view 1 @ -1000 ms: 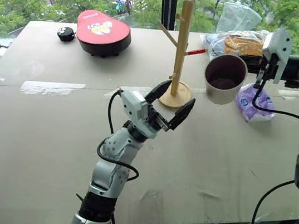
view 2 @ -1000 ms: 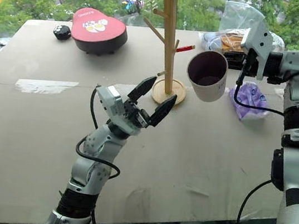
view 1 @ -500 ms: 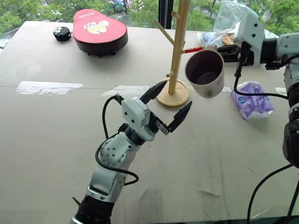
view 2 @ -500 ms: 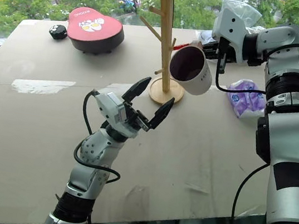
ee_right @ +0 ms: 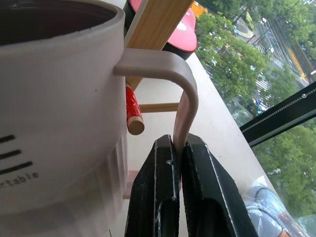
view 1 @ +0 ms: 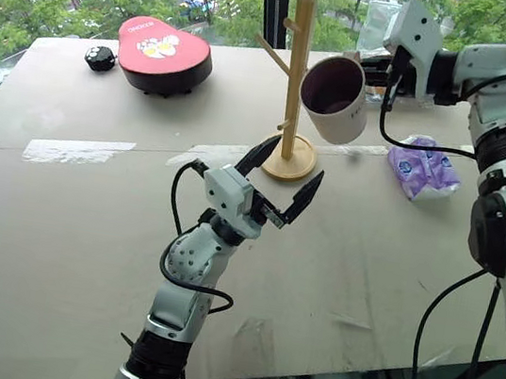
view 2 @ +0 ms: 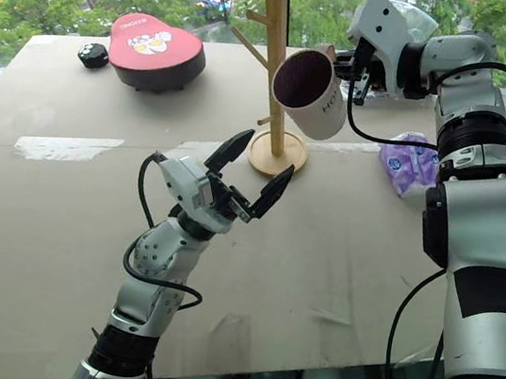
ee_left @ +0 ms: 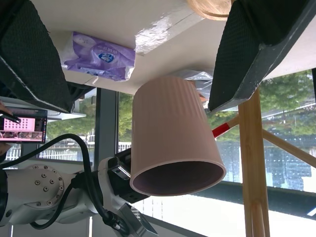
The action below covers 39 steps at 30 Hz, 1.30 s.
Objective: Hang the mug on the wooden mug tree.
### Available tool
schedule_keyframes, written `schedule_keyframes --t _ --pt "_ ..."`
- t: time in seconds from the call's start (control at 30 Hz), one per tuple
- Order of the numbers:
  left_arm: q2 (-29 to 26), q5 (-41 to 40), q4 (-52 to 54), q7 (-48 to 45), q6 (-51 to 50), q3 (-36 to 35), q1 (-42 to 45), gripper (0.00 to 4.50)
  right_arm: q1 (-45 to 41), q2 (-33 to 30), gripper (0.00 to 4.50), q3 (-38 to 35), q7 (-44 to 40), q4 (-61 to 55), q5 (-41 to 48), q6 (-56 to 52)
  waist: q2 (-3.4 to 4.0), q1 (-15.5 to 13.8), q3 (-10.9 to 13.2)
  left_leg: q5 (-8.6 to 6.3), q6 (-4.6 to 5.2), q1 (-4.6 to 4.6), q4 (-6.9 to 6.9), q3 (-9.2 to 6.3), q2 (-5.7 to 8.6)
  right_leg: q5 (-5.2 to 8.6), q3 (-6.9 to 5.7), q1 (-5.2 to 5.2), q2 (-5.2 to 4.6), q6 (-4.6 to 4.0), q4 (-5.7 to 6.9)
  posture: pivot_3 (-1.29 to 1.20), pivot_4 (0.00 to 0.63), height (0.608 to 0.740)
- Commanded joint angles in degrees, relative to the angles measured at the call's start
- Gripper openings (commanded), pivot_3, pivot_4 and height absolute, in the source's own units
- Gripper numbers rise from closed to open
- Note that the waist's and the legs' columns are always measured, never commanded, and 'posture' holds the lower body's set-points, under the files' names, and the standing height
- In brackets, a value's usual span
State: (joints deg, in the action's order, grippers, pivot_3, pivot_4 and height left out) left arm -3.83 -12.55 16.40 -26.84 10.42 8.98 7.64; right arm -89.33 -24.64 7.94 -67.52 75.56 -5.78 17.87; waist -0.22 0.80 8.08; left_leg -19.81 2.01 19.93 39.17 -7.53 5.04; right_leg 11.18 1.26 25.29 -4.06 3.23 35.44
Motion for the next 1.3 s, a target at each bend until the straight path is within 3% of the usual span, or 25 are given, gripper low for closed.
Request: schedule_keyframes --t 0.03,0.67,0.8,1.03,1.3 --pt "-0.1 -0.1 0.8 0.5 1.0 0.0 -0.1 4.50 -2.3 0.5 0.02 -1.3 0.6 -0.7 -0.3 0.4 0.00 0.0 0.0 0.00 0.00 0.00 0.01 0.00 0.00 0.00 0.00 0.00 0.00 0.00 0.02 0.00 0.150 0.740" --pt "0.8 -0.2 2.8 5.8 1.1 -2.5 1.0 4.50 -2.0 4.3 0.02 -0.9 2.1 -0.2 -4.1 0.3 -0.01 0.1 0.0 0.00 0.00 0.00 0.01 0.04 0.02 0.00 0.00 0.07 0.00 0.00 0.09 0.00 0.150 0.740" --pt "0.9 -0.7 3.0 6.3 0.9 -2.7 0.8 4.50 -2.0 4.1 1.08 -1.1 3.2 -0.2 -4.5 0.4 -0.01 0.2 0.0 0.00 0.00 0.00 0.02 0.07 0.03 0.00 0.00 0.07 -0.01 0.00 0.22 0.00 0.150 0.740" --pt "0.9 -1.5 3.1 6.5 0.6 -2.6 1.1 4.50 -1.8 3.4 4.41 -1.4 3.7 -0.2 -4.5 0.4 -0.02 0.2 0.0 0.00 0.00 0.00 0.03 0.08 0.03 0.00 0.01 0.08 -0.01 0.00 0.25 0.00 0.150 0.740" --pt "0.7 -1.9 3.0 6.3 -0.1 -2.4 1.5 4.50 -1.7 0.1 4.47 -3.4 3.0 -0.3 -2.9 -1.1 -0.02 0.0 0.0 0.00 0.00 0.00 0.05 0.07 0.07 0.00 0.01 0.09 0.00 0.00 0.25 0.00 0.150 0.740"
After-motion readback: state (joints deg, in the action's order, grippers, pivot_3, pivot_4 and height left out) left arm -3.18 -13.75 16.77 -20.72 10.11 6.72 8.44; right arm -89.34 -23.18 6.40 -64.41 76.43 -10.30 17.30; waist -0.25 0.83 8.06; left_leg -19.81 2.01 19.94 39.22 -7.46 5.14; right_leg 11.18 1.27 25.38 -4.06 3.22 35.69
